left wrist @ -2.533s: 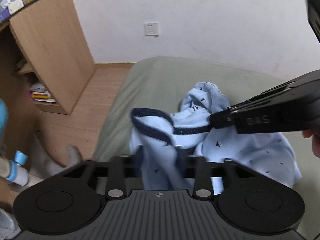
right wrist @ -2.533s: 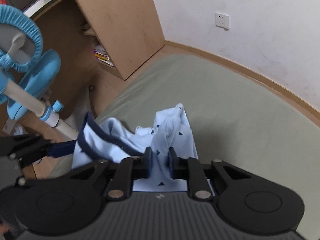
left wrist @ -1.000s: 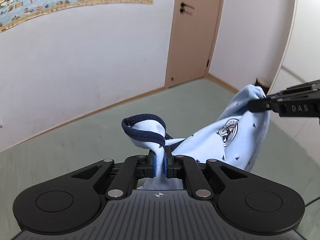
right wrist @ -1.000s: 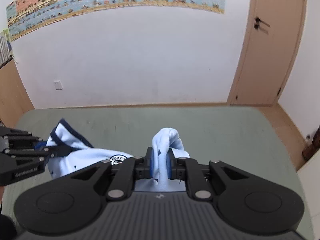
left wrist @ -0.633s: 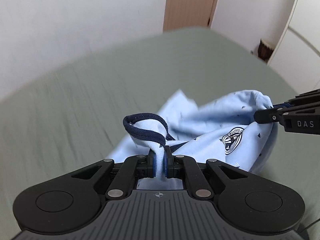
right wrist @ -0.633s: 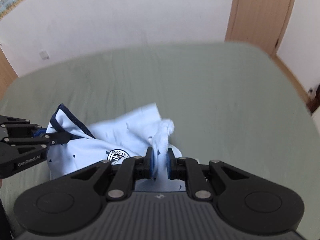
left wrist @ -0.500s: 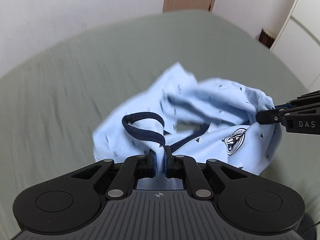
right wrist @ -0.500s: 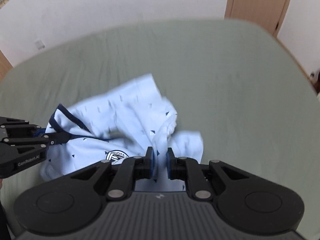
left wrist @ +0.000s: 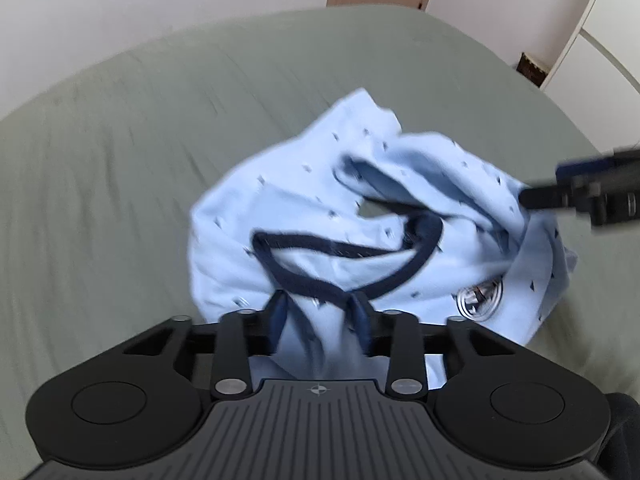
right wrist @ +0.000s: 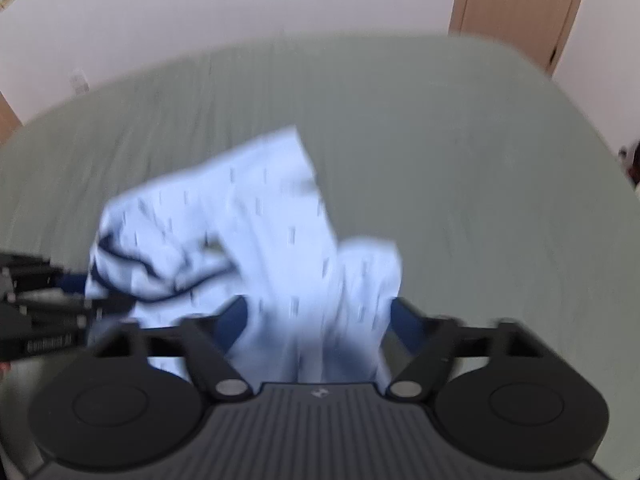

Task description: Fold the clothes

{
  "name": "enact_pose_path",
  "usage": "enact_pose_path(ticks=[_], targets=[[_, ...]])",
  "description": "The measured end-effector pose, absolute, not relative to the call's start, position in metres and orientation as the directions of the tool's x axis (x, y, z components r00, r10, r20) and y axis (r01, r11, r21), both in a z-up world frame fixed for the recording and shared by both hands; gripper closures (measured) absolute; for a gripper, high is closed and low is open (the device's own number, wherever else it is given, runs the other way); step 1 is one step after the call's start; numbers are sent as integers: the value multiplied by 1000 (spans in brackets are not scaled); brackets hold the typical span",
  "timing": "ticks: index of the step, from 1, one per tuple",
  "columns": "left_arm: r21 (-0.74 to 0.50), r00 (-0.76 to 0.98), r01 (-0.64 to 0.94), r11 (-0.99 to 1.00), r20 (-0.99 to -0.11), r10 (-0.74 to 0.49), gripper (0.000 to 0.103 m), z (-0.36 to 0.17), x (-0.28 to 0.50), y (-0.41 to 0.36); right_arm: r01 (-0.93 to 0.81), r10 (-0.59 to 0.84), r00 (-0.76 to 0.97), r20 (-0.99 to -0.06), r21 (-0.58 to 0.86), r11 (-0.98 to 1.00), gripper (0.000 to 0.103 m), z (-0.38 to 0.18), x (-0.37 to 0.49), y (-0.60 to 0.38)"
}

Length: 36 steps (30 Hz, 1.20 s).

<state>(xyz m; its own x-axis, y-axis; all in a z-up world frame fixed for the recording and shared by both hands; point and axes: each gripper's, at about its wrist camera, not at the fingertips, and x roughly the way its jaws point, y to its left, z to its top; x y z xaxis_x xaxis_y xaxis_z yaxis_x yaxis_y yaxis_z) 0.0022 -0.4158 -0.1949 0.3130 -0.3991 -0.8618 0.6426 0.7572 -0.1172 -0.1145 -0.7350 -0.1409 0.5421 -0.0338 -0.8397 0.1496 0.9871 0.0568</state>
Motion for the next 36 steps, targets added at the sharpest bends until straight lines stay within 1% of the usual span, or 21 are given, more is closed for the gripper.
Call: enact_pose_path(ticks=[1, 5, 7, 9, 11, 12, 13, 14, 16, 18, 23, 26, 27, 30, 33, 36], targets=[[-116, 315, 642, 758, -861, -399, 53, -194, 3, -417, 149, -33, 541, -841, 57, 987, 21, -143, -97, -727], [-115, 323, 625, 772, -862, -391, 53, -194, 18, -416, 153, -18, 517, -856, 71, 986, 23, -166, -26, -689], [-119, 319, 617, 778, -866, -385, 53, -195, 21, -415, 168, -1, 480, -877, 91, 982, 28, -178, -9, -689], [-121, 312, 617, 778, -870, -383, 53, -198, 22, -417, 184, 18, 445, -895, 111, 977, 30, -187, 3, -689], [-128, 308, 616, 778, -870, -386, 53, -199, 21, -420, 197, 60, 421, -905, 156, 968, 45, -196, 9, -690], [-132, 306, 618, 775, -868, -391, 53, -198, 20, -420, 203, 80, 411, -908, 176, 963, 66, -200, 11, -690], [-127, 306, 623, 771, -868, -391, 53, -197, 18, -422, 204, 89, 410, -908, 186, 961, 91, -203, 11, -689], [-122, 308, 630, 767, -868, -390, 53, -196, 17, -423, 205, 99, 409, -907, 196, 959, 95, -205, 11, -688], [-106, 317, 639, 762, -866, -387, 53, -196, 16, -426, 206, 114, 408, -906, 213, 955, 96, -209, 11, -685], [-103, 320, 643, 759, -864, -388, 53, -196, 15, -428, 205, 90, 427, -900, 193, 960, 96, -201, 6, -686], [-96, 328, 648, 756, -860, -390, 53, -195, 13, -432, 272, -86, 501, -861, 62, 960, 96, -162, -16, -708], [-94, 334, 647, 756, -857, -392, 53, -195, 12, -433, 370, -261, 534, -804, -56, 927, 96, -139, -40, -734], [-96, 334, 648, 755, -855, -396, 53, -194, 12, -434, 384, -274, 530, -802, -60, 921, 96, -139, -44, -739], [-102, 333, 650, 753, -853, -402, 53, -194, 9, -435, 475, -322, 478, -817, -68, 877, 96, -151, -61, -766], [-95, 329, 658, 747, -856, -399, 53, -194, 7, -436, 482, -306, 386, -870, -92, 871, 95, -186, -70, -771], [-87, 311, 675, 732, -867, -390, 52, -195, 6, -433, 451, -282, 342, -896, -107, 886, 88, -203, -74, -763]])
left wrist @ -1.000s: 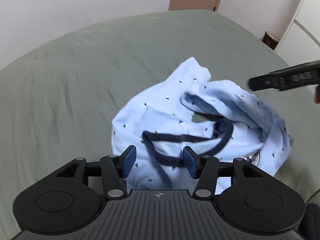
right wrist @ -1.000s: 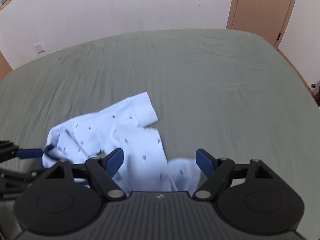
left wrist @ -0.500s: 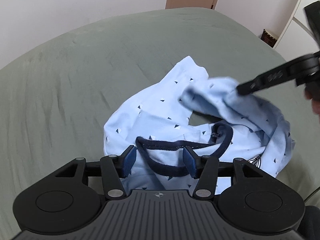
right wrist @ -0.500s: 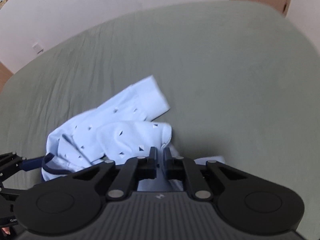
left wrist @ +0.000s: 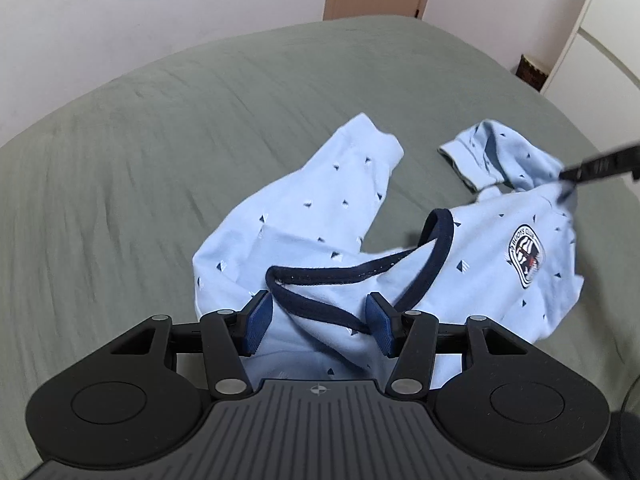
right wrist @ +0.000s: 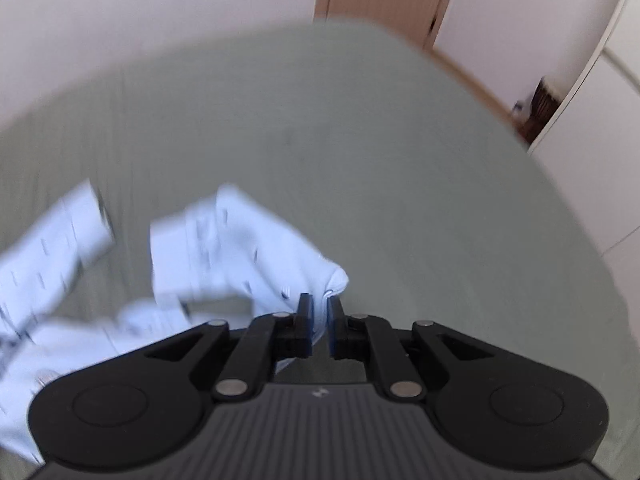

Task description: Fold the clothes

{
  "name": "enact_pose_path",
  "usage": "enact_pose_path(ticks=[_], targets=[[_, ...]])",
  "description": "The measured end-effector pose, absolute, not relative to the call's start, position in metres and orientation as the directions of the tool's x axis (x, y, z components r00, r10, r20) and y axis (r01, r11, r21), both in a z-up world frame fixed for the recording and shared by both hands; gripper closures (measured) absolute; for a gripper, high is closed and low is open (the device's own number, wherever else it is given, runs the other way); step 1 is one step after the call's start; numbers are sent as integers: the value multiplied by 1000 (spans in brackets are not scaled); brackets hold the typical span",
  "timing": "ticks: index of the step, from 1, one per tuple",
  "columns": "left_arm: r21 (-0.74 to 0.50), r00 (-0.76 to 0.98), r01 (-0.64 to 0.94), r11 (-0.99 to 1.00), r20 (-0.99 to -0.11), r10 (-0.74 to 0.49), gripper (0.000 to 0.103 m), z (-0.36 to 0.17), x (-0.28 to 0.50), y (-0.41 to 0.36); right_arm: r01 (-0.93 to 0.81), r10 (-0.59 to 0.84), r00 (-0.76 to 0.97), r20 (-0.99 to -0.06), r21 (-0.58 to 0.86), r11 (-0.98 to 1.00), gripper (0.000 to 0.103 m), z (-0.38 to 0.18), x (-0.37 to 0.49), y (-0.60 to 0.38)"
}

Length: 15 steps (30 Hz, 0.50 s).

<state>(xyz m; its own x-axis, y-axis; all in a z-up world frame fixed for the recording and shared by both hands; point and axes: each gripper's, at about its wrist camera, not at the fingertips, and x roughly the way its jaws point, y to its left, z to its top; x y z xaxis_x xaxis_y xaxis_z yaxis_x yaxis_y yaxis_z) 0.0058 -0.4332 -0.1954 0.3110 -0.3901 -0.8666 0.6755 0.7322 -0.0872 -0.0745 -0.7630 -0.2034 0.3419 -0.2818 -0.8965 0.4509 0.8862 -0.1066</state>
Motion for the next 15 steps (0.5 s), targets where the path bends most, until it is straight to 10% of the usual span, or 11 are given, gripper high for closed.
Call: enact_pose_path(ticks=[9, 15], targets=[[-87, 294, 715, 694, -863, -411, 51, -177, 18, -421, 185, -3, 581, -814, 128, 974, 31, -146, -66, -732], [-75, 284, 730, 679, -871, -401, 51, -178, 17, -425, -95, 196, 494, -847, 171, 981, 30, -169, -19, -670]])
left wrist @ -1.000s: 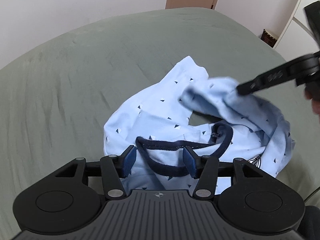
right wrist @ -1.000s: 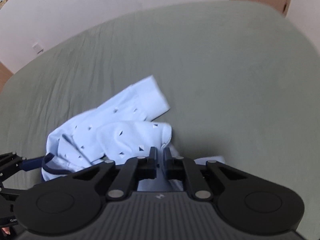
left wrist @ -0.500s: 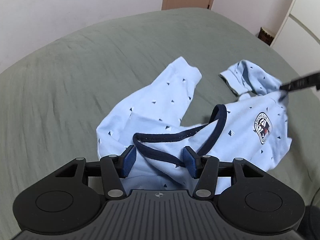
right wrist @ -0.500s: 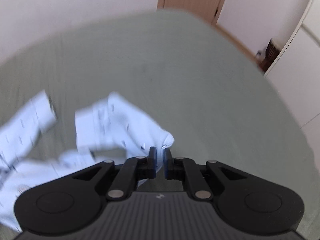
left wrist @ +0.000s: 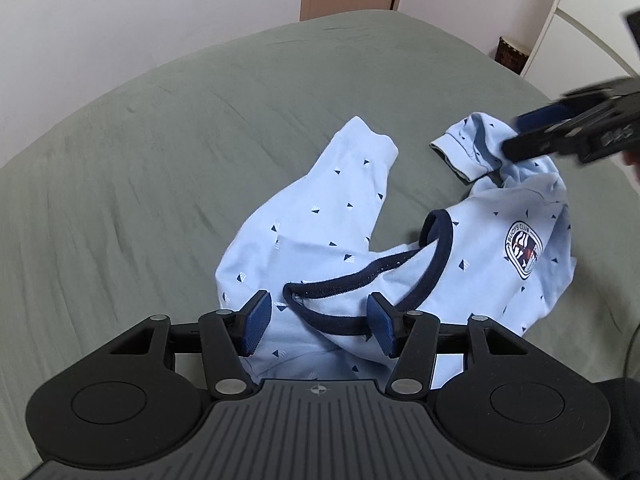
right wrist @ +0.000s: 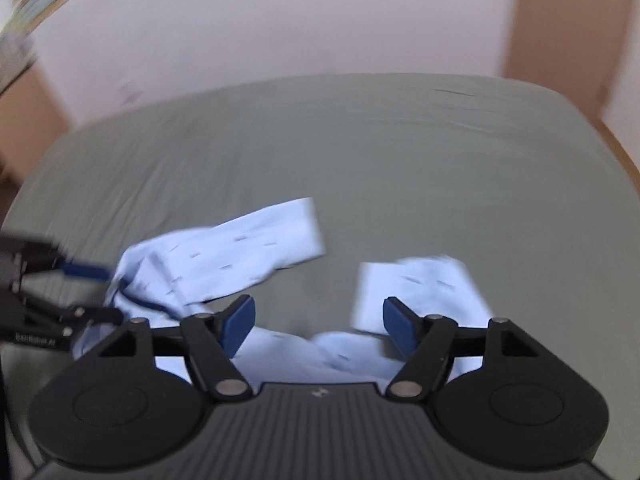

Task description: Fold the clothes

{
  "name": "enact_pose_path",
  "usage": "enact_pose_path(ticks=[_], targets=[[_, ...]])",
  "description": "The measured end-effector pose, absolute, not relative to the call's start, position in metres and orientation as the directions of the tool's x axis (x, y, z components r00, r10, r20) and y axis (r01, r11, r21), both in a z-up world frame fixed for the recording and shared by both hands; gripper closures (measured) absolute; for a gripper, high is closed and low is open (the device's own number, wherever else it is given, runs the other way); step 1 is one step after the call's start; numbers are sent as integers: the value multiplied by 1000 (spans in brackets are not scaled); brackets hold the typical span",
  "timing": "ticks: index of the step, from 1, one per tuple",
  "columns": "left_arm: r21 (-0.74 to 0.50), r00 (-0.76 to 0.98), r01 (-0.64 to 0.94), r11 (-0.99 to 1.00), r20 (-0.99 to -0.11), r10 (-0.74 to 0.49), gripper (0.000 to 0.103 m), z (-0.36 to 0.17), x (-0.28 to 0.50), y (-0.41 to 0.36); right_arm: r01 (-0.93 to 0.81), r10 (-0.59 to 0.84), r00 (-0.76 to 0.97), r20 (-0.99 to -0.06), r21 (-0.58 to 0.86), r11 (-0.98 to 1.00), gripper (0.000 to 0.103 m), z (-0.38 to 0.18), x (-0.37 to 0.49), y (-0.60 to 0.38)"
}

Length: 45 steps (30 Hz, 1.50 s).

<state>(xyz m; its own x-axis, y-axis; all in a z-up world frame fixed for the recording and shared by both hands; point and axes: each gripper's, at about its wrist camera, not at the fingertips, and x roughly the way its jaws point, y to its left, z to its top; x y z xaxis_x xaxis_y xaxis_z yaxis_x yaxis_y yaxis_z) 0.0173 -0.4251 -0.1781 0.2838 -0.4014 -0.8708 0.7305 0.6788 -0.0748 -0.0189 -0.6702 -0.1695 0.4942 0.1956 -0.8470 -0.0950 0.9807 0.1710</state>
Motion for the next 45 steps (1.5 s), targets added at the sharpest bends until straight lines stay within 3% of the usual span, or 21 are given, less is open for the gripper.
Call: enact_pose_path(ticks=[4, 6, 8, 9, 12, 14, 16, 19, 25, 32, 36, 39, 42, 45], targets=[[-102, 251, 732, 674, -878, -407, 51, -182, 16, -424, -175, 287, 356, -889, 238, 955, 30, -194, -1, -646], [-115, 231, 739, 664, -883, -410, 51, -186, 15, -427, -213, 253, 318, -914, 191, 958, 32, -202, -4, -640], [-126, 213, 740, 661, -888, -407, 51, -191, 14, -430, -232, 237, 294, -926, 171, 957, 72, -210, -5, -640], [-132, 205, 739, 660, -889, -408, 51, -195, 14, -434, -234, 237, 270, -933, 175, 956, 98, -214, -7, -638], [-123, 218, 732, 670, -889, -402, 62, -201, 13, -441, -213, 238, 293, -926, 180, 960, 98, -214, -13, -643], [-111, 232, 726, 679, -889, -394, 84, -202, 16, -444, -196, 241, 341, -909, 182, 964, 98, -207, -12, -651], [-115, 244, 712, 693, -884, -398, 91, -199, 22, -445, -178, 242, 395, -886, 185, 967, 99, -192, -11, -658], [-88, 348, 694, 715, -829, -439, 92, -166, 31, -445, -168, 227, 521, -823, 162, 972, 99, -154, -12, -666], [-22, 442, 696, 718, -774, -453, 90, -143, 20, -444, -178, 195, 633, -749, 104, 979, 99, -129, -39, -665], [-42, 334, 699, 714, -864, -377, 88, -215, -18, -443, -164, 197, 483, -853, 133, 977, 98, -204, -71, -644], [-70, 328, 698, 713, -853, -405, 76, -219, -22, -435, -157, 206, 455, -866, 150, 976, 97, -224, -81, -640], [-108, 302, 697, 709, -852, -427, 63, -211, -12, -428, -167, 246, 471, -847, 188, 968, 87, -213, -79, -643], [-90, 305, 725, 683, -847, -436, 55, -195, -3, -423, -212, 272, 495, -825, 189, 959, 65, -192, -75, -652], [-77, 287, 767, 637, -847, -448, 53, -185, 0, -423, -262, 278, 501, -820, 162, 951, 62, -174, -71, -665]])
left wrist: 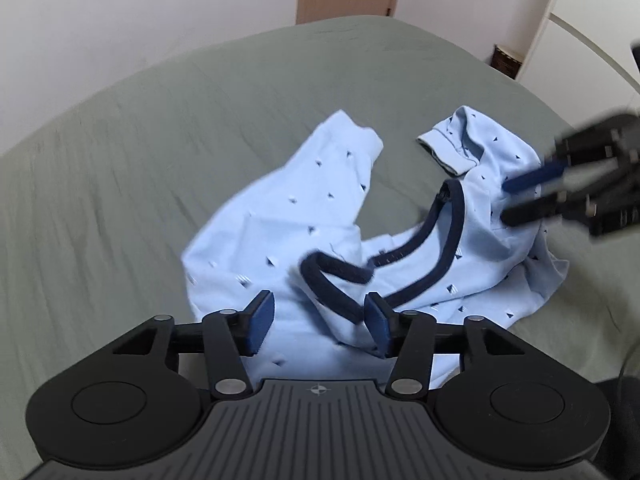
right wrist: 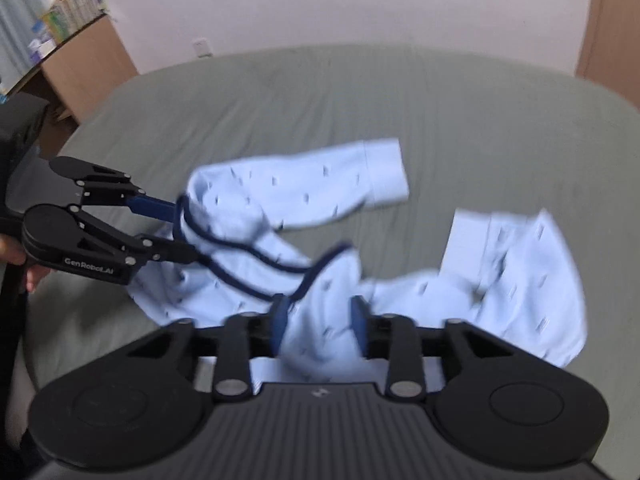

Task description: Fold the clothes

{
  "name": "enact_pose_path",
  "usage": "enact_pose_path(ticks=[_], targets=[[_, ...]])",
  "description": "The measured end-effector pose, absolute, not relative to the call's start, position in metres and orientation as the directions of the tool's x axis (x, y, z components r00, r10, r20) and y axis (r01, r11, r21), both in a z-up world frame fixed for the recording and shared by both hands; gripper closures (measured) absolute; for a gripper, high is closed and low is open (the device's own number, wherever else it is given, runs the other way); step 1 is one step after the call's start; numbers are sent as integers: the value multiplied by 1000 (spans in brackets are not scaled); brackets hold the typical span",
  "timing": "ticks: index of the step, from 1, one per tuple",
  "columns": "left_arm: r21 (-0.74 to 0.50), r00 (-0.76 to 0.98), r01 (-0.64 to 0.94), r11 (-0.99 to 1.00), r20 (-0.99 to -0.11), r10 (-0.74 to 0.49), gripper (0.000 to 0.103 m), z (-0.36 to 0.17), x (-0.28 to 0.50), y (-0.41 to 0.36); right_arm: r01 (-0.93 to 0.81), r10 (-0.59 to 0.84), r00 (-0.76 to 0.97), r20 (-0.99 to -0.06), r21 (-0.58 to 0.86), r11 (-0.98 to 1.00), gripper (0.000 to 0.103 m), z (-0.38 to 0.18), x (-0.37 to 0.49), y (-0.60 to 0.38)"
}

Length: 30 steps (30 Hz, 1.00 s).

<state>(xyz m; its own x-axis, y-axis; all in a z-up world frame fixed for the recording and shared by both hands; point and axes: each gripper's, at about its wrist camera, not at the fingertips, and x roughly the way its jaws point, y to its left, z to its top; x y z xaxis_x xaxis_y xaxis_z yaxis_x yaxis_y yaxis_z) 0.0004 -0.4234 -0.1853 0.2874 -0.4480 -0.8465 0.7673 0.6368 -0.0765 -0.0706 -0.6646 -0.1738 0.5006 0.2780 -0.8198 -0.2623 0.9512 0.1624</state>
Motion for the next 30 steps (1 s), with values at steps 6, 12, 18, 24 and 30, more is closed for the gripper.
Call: enact_pose_path(ticks=[6, 12, 18, 24, 30], targets=[[-41, 197, 884, 465, -870, -452, 52, -181, 13, -424, -357, 328, 412, -850, 181, 917, 61, -171, -38, -665], [-58, 70, 970, 236, -861, -503, 52, -172, 13, -414, -381, 342, 375, -861, 193, 904, 60, -183, -32, -663], [56, 111, 989, 141, -898, -427, 52, -179, 22, -421, -399, 345, 353, -870, 194, 896, 61, -192, -33, -661], [105, 106, 994, 25, -910, -402, 52, -190, 28, -443, -421, 342, 346, -874, 181, 889, 61, -193, -28, -661], [80, 52, 995, -58, -924, -380, 52, -201, 20, -459, -466, 352, 320, -880, 177, 867, 61, -197, -19, -656]])
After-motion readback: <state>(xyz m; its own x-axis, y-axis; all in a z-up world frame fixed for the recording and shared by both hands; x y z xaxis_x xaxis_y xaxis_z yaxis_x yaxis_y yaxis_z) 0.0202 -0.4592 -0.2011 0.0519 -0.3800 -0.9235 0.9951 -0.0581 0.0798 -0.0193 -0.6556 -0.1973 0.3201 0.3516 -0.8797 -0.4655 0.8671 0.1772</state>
